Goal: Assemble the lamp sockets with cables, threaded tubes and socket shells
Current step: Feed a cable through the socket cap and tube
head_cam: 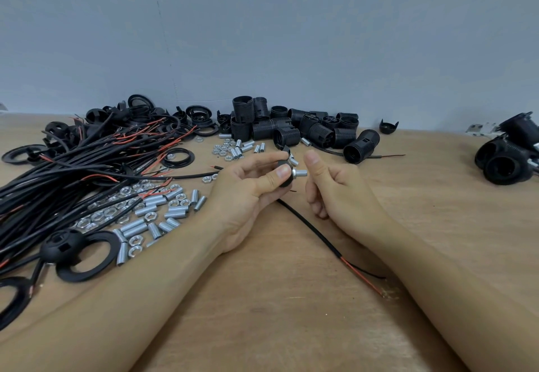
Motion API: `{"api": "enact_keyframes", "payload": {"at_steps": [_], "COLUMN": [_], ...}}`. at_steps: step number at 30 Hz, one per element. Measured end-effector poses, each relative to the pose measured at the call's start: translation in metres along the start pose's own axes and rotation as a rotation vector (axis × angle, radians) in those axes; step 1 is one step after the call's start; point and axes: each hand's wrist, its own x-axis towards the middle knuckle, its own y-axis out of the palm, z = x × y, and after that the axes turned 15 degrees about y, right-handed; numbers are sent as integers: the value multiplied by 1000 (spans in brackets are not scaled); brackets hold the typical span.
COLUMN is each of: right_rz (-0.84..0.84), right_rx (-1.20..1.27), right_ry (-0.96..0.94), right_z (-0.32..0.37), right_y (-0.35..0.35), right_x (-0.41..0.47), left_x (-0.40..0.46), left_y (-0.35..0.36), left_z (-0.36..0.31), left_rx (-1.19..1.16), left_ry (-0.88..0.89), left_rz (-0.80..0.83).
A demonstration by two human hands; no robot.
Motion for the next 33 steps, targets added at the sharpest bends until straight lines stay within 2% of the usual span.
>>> {"api": "enact_keyframes", "payload": {"at_steps": [4,8,12,16,21,24,27,30,33], "right_rz": [0,21,50,13,42,31,6,42,44], "right_rx": [-23,13,21,-32,5,-20,-2,-41,-90], "right_ry": [-77,-18,-35,-36,-47,-67,-18,-58,-97], "right_z": [0,-2,-1,-3,0,-2,0,1,1], "right_y": [0,0,-1,2,0,2,0,-2,-2], "right_x": [0,0,2,2,1,1,-1,-1,0], "left_x": [1,0,0,-3,-2,-4,-4,-2,-2], "left_y": [-3,-2,-2,0,-1,0,0,-3,-3], "left_z": [-1,0,-1,-1,-1,0,0,1,2], "left_rx": [-9,-3,31,134,120,191,217,224,239], "left_ry": [-11,1,7,44,67,96,125,126,145], "left_rz": [5,17,22,66,57,93,105,59,81]}}
